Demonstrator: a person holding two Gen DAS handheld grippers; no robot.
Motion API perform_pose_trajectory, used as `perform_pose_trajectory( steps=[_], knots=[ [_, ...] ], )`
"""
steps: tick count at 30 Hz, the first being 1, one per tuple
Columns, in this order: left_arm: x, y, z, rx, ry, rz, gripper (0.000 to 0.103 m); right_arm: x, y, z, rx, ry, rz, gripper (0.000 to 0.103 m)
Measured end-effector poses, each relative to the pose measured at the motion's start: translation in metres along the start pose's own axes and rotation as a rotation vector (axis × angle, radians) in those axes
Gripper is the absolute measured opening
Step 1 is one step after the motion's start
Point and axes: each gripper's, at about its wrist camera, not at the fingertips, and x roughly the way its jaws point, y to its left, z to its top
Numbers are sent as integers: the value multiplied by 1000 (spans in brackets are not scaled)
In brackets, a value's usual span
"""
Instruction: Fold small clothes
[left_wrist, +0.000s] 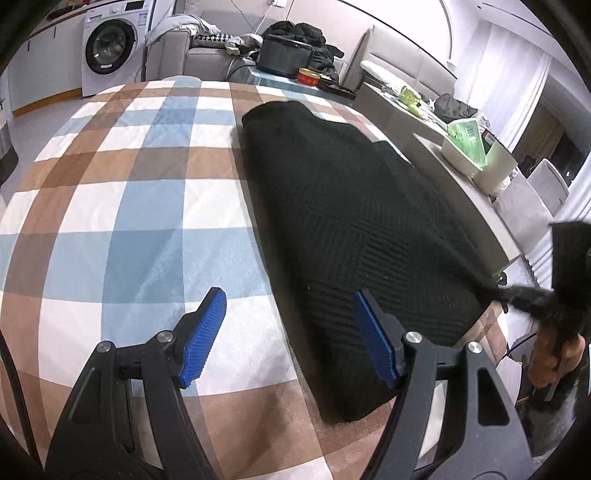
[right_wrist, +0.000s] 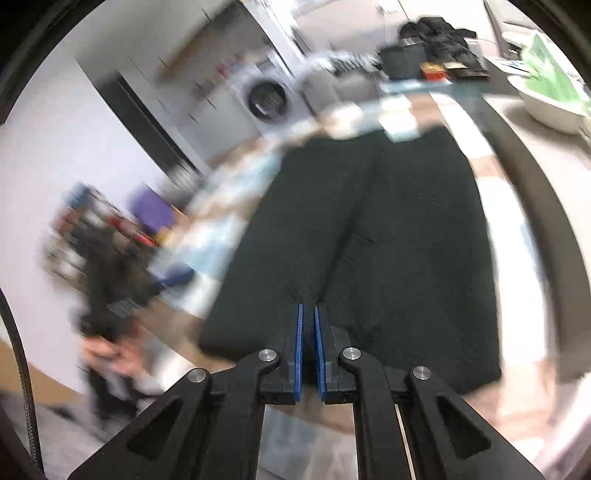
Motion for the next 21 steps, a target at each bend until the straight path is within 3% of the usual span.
perform_pose_trajectory(
  steps=[1,4,6,8,13,21],
  knots=[
    [2,-2,-1,2,8,1,69,5,-4,-3,14,30,-13,7],
    [5,-9,-5,20,20,-5,69,0,-9,0,37,10,25,15],
    [7,-12,-6,31,23,-6,69,-6,-10,11,55,-42,31,25],
    [10,-15,-8,32,31,-4,69,-4,-15,24,76,-82,17,46],
    [19,-18,-12,48,59,-11,69,20,-47,51,187,-73,41,48],
    [32,-25,-12,66,78,-13,69,46,-79,88,306,-49,212,48]
  ],
)
